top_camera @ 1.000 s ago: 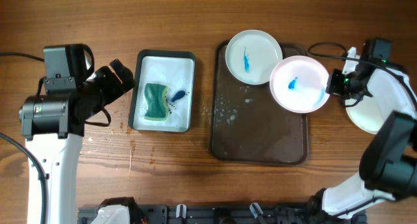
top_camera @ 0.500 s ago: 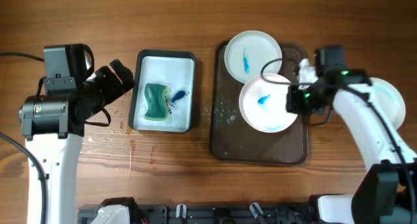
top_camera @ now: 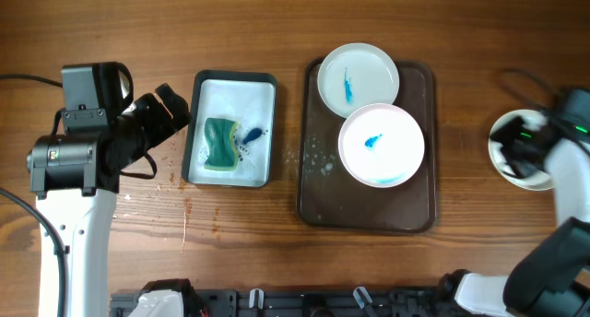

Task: Clean dirty plates on tray and stack at the side
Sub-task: 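Release the plate and withdraw the right gripper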

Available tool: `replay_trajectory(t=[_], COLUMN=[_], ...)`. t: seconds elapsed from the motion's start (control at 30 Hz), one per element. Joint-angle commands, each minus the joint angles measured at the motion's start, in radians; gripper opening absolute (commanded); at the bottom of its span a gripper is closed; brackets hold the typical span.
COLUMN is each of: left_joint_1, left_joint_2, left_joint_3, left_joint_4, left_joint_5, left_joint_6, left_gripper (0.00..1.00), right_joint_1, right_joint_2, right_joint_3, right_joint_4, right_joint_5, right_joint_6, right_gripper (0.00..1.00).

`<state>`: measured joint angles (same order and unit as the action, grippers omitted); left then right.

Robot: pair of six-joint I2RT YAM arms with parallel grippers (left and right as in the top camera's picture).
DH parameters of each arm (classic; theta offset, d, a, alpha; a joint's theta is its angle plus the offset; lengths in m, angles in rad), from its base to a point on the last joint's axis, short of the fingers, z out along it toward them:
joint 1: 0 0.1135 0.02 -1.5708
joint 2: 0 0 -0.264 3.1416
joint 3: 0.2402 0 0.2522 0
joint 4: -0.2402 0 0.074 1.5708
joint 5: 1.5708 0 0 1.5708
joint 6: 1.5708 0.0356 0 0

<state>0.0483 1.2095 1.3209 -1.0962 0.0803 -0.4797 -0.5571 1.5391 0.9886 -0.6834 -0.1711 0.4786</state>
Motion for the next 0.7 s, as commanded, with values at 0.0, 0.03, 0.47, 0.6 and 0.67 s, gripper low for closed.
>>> replay_trajectory(t=[0.0, 0.03, 0.47, 0.6, 0.67], left_joint_1=[0.007, 0.007, 0.007, 0.007, 0.007], left_joint_2=[-0.009, -0.009, -0.009, -0.009, -0.009], left_joint_3=[0.015, 0.015, 0.015, 0.015, 0.015], left_joint_4=[0.003, 0.003, 0.003, 0.003, 0.003], left_joint_5=[0.005, 0.005, 0.005, 0.005, 0.005], left_joint_6=[0.001, 0.001, 0.001, 0.001, 0.001], left_gripper=[1.0, 1.0, 1.0, 1.0, 1.0], right_joint_1=[-0.177, -0.206, -0.257, -0.255, -0.233], right_joint_2=[0.002, 0.002, 0.227, 0.25, 0.243], right_joint_3=[0.015, 0.015, -0.002, -0.002, -0.002], right_joint_4=[-0.028, -0.032, 0.043, 0.041, 0.039], right_joint_5=[0.019, 0.022, 0.16, 0.044, -0.043], right_joint_6=[0.079, 0.079, 0.078, -0.005, -0.036], right_gripper=[0.49, 0.48, 0.41, 0.09, 0.04])
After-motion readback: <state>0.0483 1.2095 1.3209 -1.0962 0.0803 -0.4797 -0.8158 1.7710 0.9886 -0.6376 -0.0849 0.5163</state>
